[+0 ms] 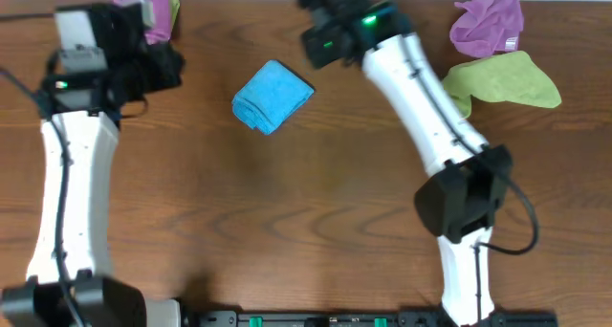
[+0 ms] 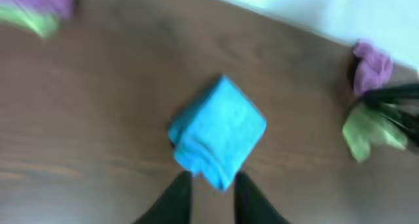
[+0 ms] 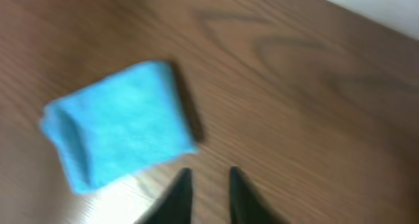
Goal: Fold the cloth
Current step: 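Grasp the folded blue cloth with the left gripper from the right gripper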
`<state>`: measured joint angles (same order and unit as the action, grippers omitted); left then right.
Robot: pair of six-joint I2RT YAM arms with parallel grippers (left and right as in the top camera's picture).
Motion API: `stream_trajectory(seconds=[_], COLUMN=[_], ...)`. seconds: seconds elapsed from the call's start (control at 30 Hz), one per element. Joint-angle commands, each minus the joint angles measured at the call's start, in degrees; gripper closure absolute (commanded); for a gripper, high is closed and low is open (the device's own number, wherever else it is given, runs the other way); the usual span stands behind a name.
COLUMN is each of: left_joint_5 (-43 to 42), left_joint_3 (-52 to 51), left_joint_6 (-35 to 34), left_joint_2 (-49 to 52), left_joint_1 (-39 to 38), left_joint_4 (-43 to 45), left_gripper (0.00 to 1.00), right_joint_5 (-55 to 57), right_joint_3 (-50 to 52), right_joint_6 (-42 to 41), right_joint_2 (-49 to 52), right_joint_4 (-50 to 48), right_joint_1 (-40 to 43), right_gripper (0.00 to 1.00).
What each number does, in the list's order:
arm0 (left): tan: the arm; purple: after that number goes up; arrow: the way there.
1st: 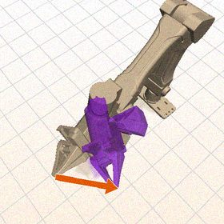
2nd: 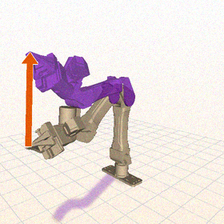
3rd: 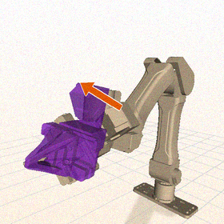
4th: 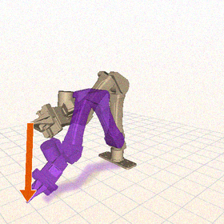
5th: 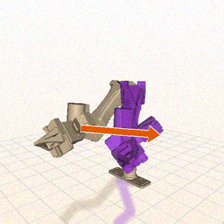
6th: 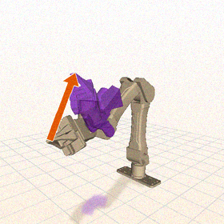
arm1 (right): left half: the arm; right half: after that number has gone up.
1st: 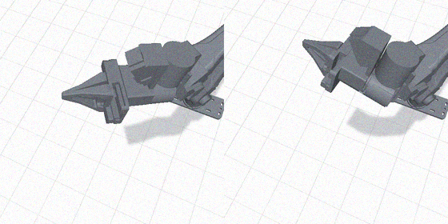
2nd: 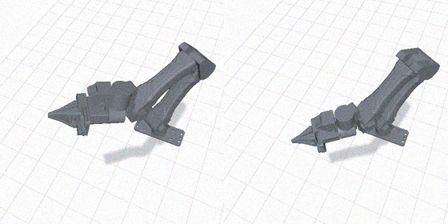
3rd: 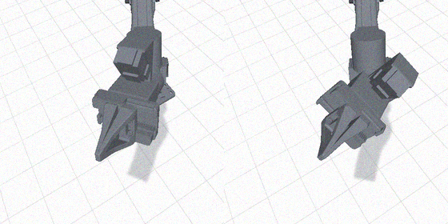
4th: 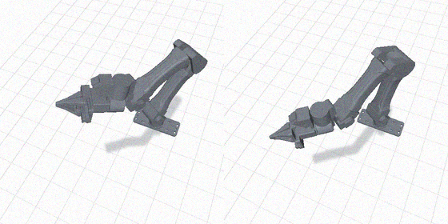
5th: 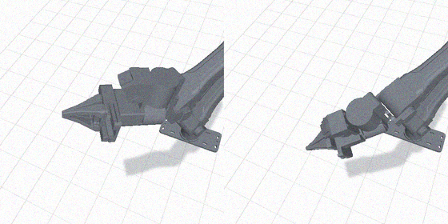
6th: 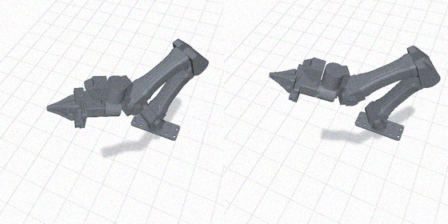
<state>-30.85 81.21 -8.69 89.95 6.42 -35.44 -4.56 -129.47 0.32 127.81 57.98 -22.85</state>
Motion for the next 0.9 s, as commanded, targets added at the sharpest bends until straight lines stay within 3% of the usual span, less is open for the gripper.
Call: stream_trajectory(seconds=[0.0, 0.07, 0.1, 0.23, 0.3, 0.33, 0.4, 0.87], left_joint_5=[-8.3, -12.9, -14.5, -16.8, -16.8, -16.6, -16.6, -16.2], left_joint_3=[-7.2, -11.5, -13.0, -20.2, -23.0, -25.0, -27.5, -32.6], left_joint_6=[-7.3, -10.0, -11.1, -16.8, -19.2, -21.2, -23.1, -27.9], left_joint_2=[2.7, 4.3, 5.0, 7.9, 8.3, 8.5, 9.2, 16.6], left_joint_1=[0.1, 0.1, 0.1, -0.1, -0.1, -0.1, -0.1, -0.2], left_joint_4=[5.1, 10.0, 11.6, 21.0, 25.7, 28.7, 31.7, 42.4], left_gripper=[0.59, 0.53, 0.53, 0.51, 0.44, 0.34, 0.29, 0.13], right_joint_5=[-8.7, -9.6, -9.7, -9.9, -10.0, -10.6, -11.4, -12.8], right_joint_3=[0.1, 0.2, 0.2, 0.2, 0.2, 0.2, 0.2, 0.2], right_joint_6=[0.0, -0.2, -0.3, -0.8, -2.6, -4.3, -5.8, -8.5], right_joint_2=[0.9, 2.4, 3.3, 8.8, 10.8, 12.0, 13.0, 17.6], right_joint_4=[0.2, -0.3, -0.6, -4.4, -7.3, -9.6, -11.4, -17.4], right_joint_1=[2.6, 3.4, 3.4, 2.0, 1.4, 1.3, 1.2, -0.7], right_gripper=[0.7, 0.96, 0.99, 0.99, 0.99, 0.99, 0.99, 0.99])
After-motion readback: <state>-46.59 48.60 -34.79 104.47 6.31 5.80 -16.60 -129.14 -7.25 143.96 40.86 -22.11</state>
